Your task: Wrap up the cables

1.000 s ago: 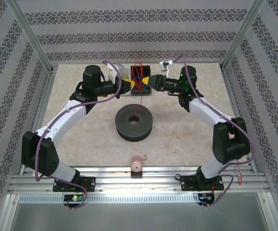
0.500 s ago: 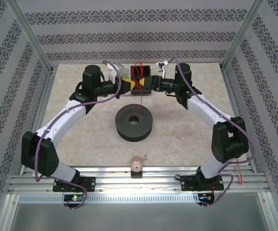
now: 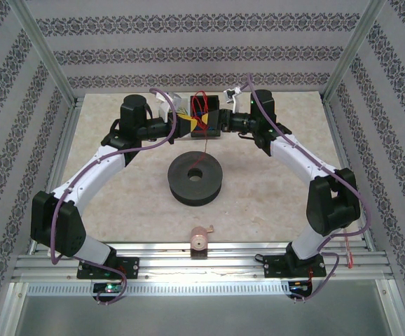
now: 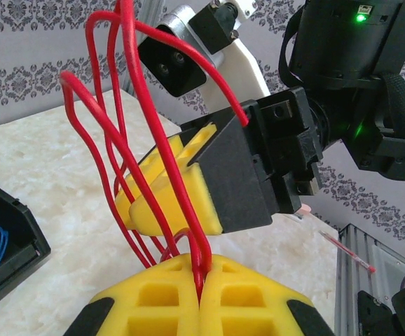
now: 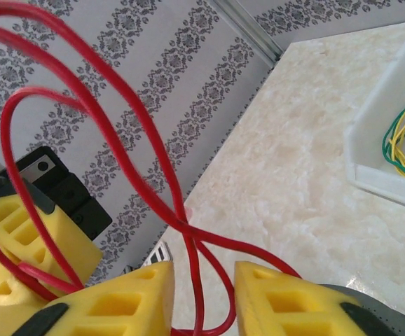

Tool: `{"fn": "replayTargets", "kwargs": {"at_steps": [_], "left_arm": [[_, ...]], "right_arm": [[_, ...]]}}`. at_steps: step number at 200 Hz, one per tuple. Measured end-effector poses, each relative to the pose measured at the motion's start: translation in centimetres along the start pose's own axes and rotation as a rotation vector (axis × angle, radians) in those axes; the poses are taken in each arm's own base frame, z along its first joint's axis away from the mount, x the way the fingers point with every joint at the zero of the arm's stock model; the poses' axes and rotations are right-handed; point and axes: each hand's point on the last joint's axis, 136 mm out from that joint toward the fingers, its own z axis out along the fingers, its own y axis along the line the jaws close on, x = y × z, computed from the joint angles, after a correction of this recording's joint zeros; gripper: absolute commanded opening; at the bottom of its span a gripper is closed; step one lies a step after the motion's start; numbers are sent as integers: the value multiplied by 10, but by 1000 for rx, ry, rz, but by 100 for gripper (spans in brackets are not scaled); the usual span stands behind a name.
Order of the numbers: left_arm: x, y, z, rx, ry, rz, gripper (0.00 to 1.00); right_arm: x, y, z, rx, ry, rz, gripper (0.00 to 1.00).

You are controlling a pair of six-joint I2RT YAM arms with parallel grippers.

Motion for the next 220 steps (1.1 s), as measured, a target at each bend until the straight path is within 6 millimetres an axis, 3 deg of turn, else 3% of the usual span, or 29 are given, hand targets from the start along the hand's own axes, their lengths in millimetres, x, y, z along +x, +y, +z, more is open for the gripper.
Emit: {"fn": "replayTargets", "kwargs": {"at_steps": [45,151,196,220], "left_arm": [[1,-2,0,10,2,-1,0],[2,14,2,-73,20,-27,0],[7,20,5,-95,44,-50,0],[11,21,6,-101,57,-60,0]], "right_arm": [[1,-4,-1,24,-3,-2,0],[-1,34,-35,-11,-22,-38,0],[3,36,-37,-18,-13,-36,0],[3,32,-49,5,-32,-39,0]]}}
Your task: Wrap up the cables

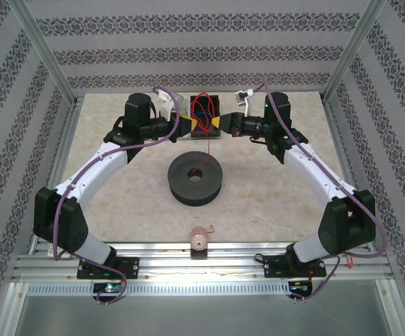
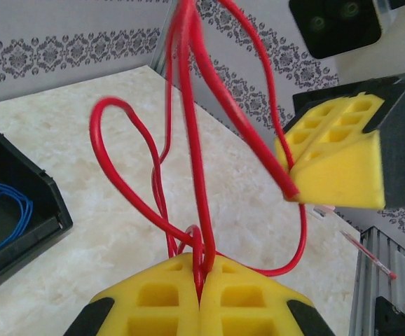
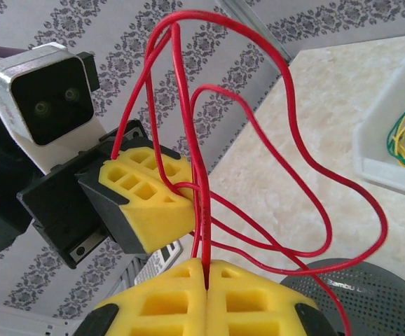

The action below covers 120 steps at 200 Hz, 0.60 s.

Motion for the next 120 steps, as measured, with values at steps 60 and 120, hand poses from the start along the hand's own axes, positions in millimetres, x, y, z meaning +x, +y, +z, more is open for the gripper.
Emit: {"fn": "replayTargets", "kwargs": {"at_steps": [60,120], "left_arm": [[3,-5,2,7,15,1,0],[8,11,-2,-67,38,-13,0]], "right_arm": [[-41,0,-72,88,-172,-60,0],[-60,-12,-115,157,-266,-70,0]]}}
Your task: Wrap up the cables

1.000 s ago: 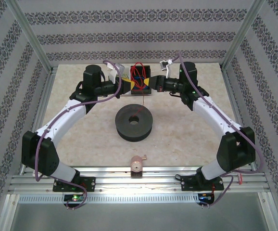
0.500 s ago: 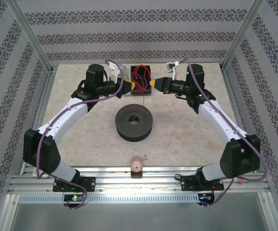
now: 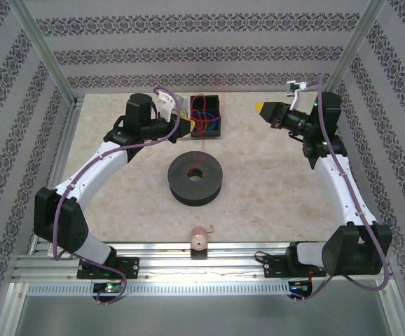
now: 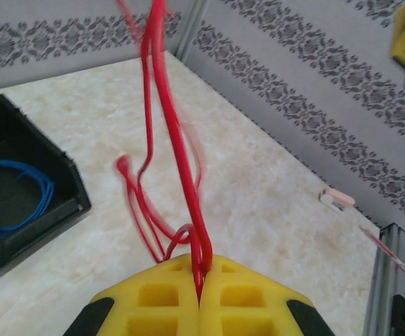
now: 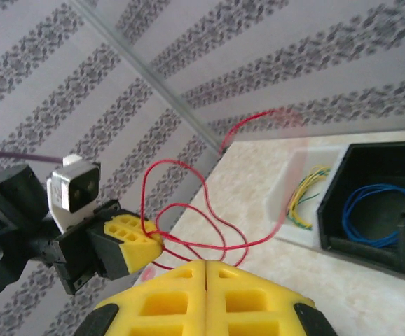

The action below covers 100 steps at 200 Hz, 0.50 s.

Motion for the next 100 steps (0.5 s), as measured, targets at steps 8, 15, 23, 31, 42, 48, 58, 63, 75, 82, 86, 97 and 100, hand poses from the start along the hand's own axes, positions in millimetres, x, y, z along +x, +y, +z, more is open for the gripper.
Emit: {"fn": "replayTargets", "kwargs": {"at_steps": [8,15,23,31,42,48,58,63,75,82,86,97,100], "left_arm": [[1,3,-1,-12,3,-3,0],[2,5,-1,-20,6,-7,0],[2,7,-2,-26,9,-11,0],[3,7,-2,-27,10,-12,0],[3,8,-2,-31,12,-14,0],[4,8,-2,-31,13,-15,0],[4,8,-2,-30,13,-15,0],[4,8,-2,-30,13,-15,0],[4,8,-2,-30,14,-15,0],[4,7,-2,-28,14,-15,0],[4,7,-2,-26,14,-15,0],[4,6,-2,-17,15,-15,0],[4,5,-2,-14,15,-15,0]], "right_arm": [[-5,-1,-5,10,-16,-6,0],[-8,-2,-9,14,-28,-13,0],[-11,-1,-12,18,-40,-20,0],[-13,0,-14,19,-46,-26,0],[-15,0,-15,20,-51,-31,0],[-15,0,-15,19,-52,-32,0],[-15,0,-14,18,-50,-28,0],[-15,0,-14,17,-50,-28,0],[-13,-1,-12,11,-42,-26,19],[-10,-2,-8,3,-32,-17,28],[-9,-3,-6,0,-26,-12,33],[-1,-5,4,-17,2,-1,44],[2,-6,7,-19,12,13,48]]}}
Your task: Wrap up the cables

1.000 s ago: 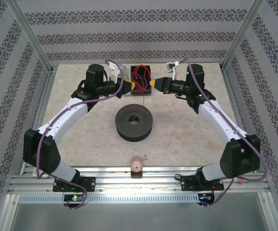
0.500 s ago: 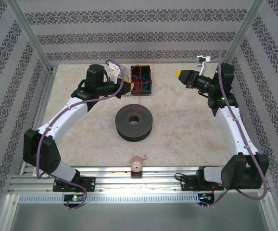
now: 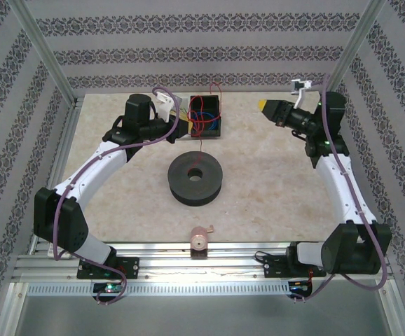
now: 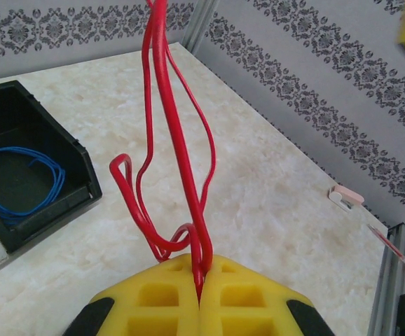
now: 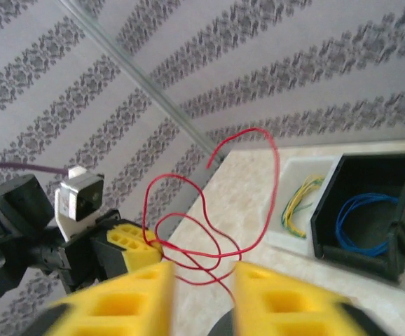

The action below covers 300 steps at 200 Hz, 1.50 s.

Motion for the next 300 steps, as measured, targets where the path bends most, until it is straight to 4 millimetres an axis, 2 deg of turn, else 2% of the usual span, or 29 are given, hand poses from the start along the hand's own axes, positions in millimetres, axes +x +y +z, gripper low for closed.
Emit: {"fn": "replayTargets", "kwargs": {"at_steps": [9,35,58,89,109,121,139,162,165,169,191,256,264,287,300], "left_arm": [[0,-2,0,14,2,0,0],[3,-10,1,68,5,4,0],[7,-17,1,113,8,7,0],[7,-25,-1,158,1,16,0],[5,-29,-2,176,-5,23,0],[5,-29,-2,180,-8,26,0],[4,-30,-2,183,-8,27,0],[5,-30,-2,183,-8,27,0],[5,-30,-2,182,-8,27,0],[5,-30,-2,182,-8,27,0],[5,-28,-2,175,-9,26,0],[1,-28,-2,167,-25,40,6],[-1,-28,-2,168,-30,46,6],[-4,-31,-5,171,-43,61,17],[-4,-24,-8,149,-47,55,18]], "right_arm": [[9,-3,11,-14,31,9,58],[37,-17,39,-34,119,70,75],[57,-28,58,-39,177,114,83],[70,-31,79,-59,223,137,84],[73,-23,89,-85,236,128,77],[75,-17,94,-102,242,119,69],[77,-8,98,-122,244,114,46],[75,-1,101,-141,234,93,11],[75,-2,101,-136,232,101,4],[74,-1,101,-139,229,91,0],[69,3,98,-132,215,88,0],[35,41,76,-163,137,5,0],[33,41,74,-163,132,3,0],[27,36,67,-147,121,12,0],[17,31,58,-129,94,7,0]]}}
